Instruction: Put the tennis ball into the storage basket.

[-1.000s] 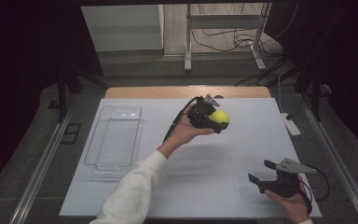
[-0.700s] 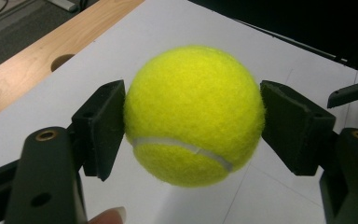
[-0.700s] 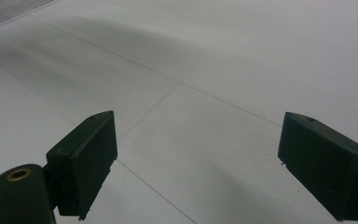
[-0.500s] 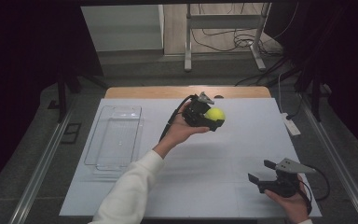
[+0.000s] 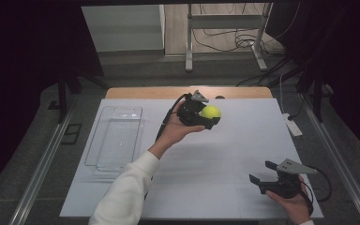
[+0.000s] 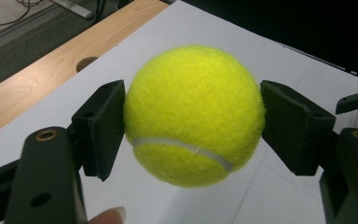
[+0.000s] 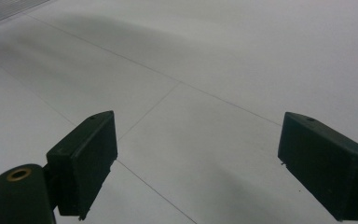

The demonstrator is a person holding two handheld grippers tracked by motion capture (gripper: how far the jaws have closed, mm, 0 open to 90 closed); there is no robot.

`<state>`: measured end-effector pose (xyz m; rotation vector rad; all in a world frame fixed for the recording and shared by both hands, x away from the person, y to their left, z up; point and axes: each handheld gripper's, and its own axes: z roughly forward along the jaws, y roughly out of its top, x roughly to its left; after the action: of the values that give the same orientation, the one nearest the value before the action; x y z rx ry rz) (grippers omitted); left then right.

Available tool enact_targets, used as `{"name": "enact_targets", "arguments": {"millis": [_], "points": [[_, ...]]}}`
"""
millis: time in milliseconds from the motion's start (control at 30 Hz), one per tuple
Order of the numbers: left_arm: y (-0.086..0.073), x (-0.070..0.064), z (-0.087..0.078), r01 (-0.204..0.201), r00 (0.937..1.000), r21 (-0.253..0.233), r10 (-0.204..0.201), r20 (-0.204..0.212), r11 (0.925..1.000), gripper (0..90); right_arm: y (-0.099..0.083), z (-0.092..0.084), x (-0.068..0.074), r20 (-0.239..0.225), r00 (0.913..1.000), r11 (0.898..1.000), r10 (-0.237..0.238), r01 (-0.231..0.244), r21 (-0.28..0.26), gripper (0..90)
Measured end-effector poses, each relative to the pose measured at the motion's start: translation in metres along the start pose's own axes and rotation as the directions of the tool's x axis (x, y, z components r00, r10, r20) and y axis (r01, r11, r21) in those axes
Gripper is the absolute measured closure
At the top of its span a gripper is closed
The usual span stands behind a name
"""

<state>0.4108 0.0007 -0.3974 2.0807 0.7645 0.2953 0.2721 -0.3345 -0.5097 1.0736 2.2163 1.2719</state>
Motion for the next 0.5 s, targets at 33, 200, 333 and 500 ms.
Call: {"name": "enact_targets", "arguments": {"millis": [33,200,333,500], "points": [[-0.001,0.001,-0.001,0.004,1.0000,-0.003,-0.004,-0.004,1.0000,27.2,0.000,0.000,0.000,0.000,1.0000,1.000,0.001,-0.001,0.001,11.9],[-0.003,0.006,-0.005,0.006,0.9999,-0.006,-0.006,-0.016,1.0000,27.2,0.000,0.000,0.000,-0.001,1.0000,1.000,0.001,-0.001,-0.001,12.0],[-0.005,0.010,-0.008,0.010,0.9996,-0.010,-0.010,-0.028,0.9999,27.2,0.000,0.001,0.000,-0.002,1.0000,1.000,0.001,-0.001,-0.001,11.9],[-0.008,0.013,-0.012,0.021,0.9990,-0.017,-0.021,-0.040,0.9996,27.2,0.000,0.000,0.000,0.000,1.0000,1.000,0.001,-0.001,0.001,11.9]]}}
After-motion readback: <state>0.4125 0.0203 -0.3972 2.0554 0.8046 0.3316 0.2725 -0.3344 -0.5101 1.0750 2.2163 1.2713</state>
